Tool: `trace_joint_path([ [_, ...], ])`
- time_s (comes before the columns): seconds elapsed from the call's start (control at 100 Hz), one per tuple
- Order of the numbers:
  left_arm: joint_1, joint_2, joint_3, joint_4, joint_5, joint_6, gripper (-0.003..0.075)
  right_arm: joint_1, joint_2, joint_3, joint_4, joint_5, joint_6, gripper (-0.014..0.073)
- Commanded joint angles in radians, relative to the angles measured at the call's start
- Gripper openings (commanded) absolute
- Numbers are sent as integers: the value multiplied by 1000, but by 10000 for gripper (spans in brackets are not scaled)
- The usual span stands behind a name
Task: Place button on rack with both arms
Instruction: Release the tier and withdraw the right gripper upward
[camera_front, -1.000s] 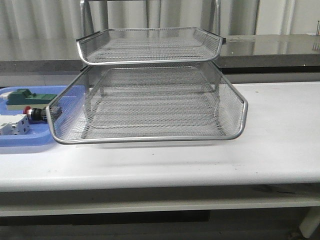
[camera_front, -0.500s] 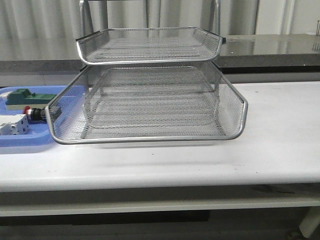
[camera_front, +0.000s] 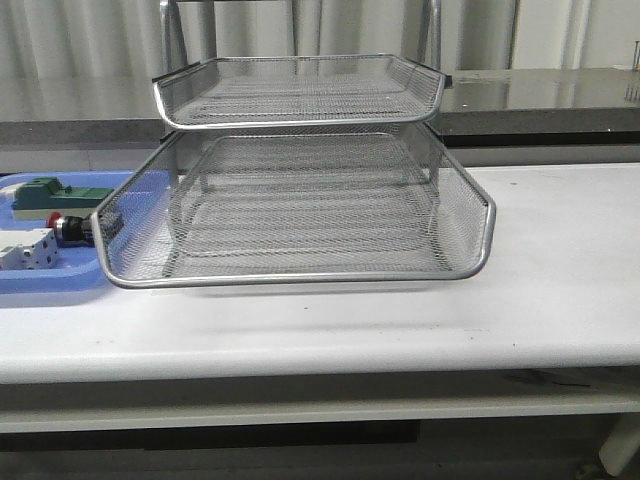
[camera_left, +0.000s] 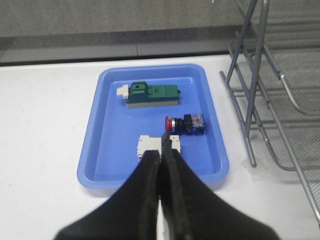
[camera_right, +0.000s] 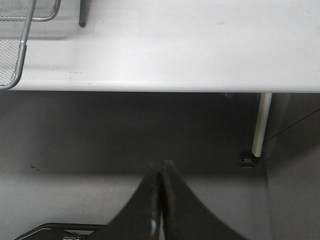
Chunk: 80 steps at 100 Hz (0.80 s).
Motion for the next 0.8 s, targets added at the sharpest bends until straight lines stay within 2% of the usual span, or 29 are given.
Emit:
trace_joint_path([
  [0.0,1,117,-134,-6,31,16,-20,-4,3,-33,-20,-51,-4,-67],
  [0.32,1,467,-407,-6,218,54,-20,-4,3,-33,-20,-48,-4,-67],
  [0.49,1,540,-479,-12,300,145,-18,-4,3,-33,-20,-48,-4,-67],
  [0.56,1,544,-484,-13,304,167,12,-4,3,-33,-20,-48,-4,-67],
  [0.65,1,544,-487,-17,309,198,146,-4,3,-33,-20,-48,-4,-67],
  [0.79,1,544,-487,-17,323,204,497,-4,3,-33,-20,-48,-4,-67],
])
